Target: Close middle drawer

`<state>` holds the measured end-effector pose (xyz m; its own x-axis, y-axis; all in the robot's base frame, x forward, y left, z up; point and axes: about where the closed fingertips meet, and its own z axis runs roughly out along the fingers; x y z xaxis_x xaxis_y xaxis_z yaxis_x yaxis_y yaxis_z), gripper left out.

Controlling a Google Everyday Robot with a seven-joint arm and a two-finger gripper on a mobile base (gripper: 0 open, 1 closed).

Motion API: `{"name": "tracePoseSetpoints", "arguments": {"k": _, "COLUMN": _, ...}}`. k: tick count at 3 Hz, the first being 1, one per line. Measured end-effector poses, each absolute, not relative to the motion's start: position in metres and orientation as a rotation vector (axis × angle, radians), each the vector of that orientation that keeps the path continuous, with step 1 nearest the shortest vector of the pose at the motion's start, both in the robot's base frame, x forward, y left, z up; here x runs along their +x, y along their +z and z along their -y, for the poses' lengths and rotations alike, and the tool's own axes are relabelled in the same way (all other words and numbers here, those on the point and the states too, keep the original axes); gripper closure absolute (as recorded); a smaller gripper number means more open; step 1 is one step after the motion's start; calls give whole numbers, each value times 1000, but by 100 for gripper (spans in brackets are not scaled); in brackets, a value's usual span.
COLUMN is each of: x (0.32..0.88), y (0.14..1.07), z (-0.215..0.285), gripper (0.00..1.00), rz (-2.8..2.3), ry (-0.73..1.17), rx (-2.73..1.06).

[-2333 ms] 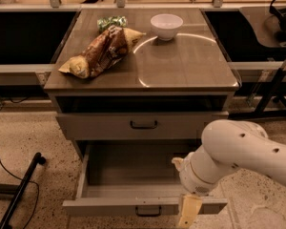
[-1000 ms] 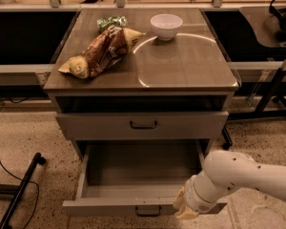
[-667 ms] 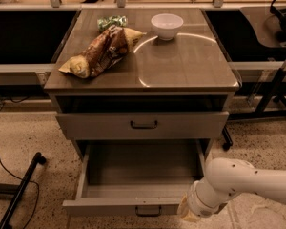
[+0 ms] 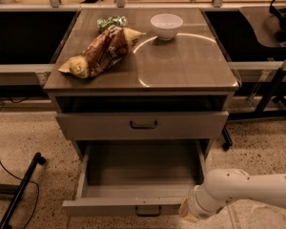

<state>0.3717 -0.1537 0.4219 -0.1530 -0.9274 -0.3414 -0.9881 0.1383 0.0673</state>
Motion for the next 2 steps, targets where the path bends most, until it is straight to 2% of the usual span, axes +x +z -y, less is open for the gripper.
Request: {"name": "tracePoseSetpoints", "arguments": {"k": 2, "x": 380, "y": 421, "z": 160, "gripper": 100, "rz": -2195, "ry": 380, "rx": -1867}}
